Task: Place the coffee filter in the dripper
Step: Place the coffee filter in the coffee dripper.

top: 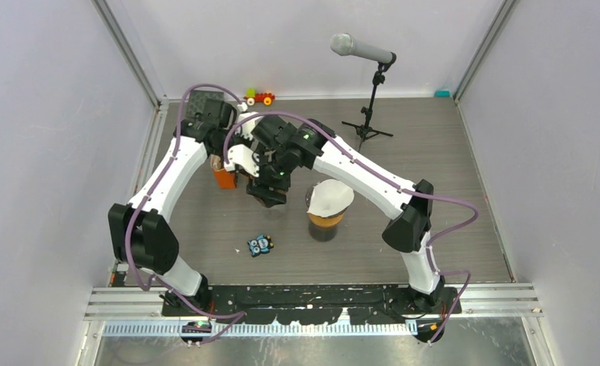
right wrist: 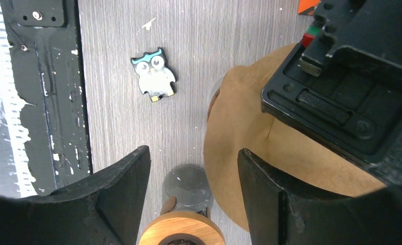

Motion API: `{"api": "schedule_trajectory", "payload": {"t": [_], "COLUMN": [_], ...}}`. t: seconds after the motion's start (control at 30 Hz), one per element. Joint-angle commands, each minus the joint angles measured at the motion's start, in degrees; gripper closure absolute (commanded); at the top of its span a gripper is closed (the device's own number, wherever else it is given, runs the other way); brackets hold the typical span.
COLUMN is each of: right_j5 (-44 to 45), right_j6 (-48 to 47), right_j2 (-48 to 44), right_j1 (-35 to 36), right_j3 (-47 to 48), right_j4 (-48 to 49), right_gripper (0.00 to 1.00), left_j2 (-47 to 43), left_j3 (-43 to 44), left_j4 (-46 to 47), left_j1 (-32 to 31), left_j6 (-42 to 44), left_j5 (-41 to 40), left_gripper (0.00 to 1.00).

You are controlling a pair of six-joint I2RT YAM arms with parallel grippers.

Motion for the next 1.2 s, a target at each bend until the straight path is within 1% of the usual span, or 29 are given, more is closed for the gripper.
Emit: {"api": "schedule_trajectory", "payload": {"t": [0.0, 0.27, 0.37, 0.6, 0.73, 0.93, 1.07, 1.17], "right_j5": [-1.46, -0.95, -0.67, 1.44, 4.46, 8.61, 7.6, 6.51], "right_j6": [2.53, 6.28, 7.54, 14.08, 17.38, 25.35, 29.71, 31.77], "right_j2": [-4.73, -6.56, -7.46, -10.5, -12.81, -13.86, -12.99, -12.41], "right_j1": [-0.08, -0.32, -0.57, -2.08, -3.97, -8.44, -10.64, -10.79], "right_j3": [2.35, 4.91, 5.03, 4.78, 1.83, -4.01, -6.68, -8.99], "right_j4": [-0.13, -0.18, 0.0, 2.8, 6.03, 12.89, 15.54, 17.43], "right_gripper": [0.32, 0.32, 0.32, 0.32, 0.32, 0.32, 0.32, 0.32], "left_j2": [-3.31, -4.86, -5.07, -5.96, -7.04, -8.71, -10.07, -11.28], "left_j3": [2.49, 4.11, 4.75, 5.78, 5.6, 3.44, 1.33, -1.27], "left_j4": [0.48, -0.27, -0.74, -1.44, -1.65, -1.02, 0.54, 3.04], "left_j1": [-0.08, -0.1, -0.11, -0.02, -0.06, -0.05, -0.02, 0.0], "left_j6": [0.45, 0.47, 0.46, 0.54, 0.58, 0.39, -0.61, -2.47], "left_j5": [0.72, 0.93, 0.97, 0.96, 1.2, 1.38, 0.64, 0.1], "left_gripper": [0.22, 0.22, 0.2, 0.18, 0.18, 0.18, 0.18, 0.17]}}
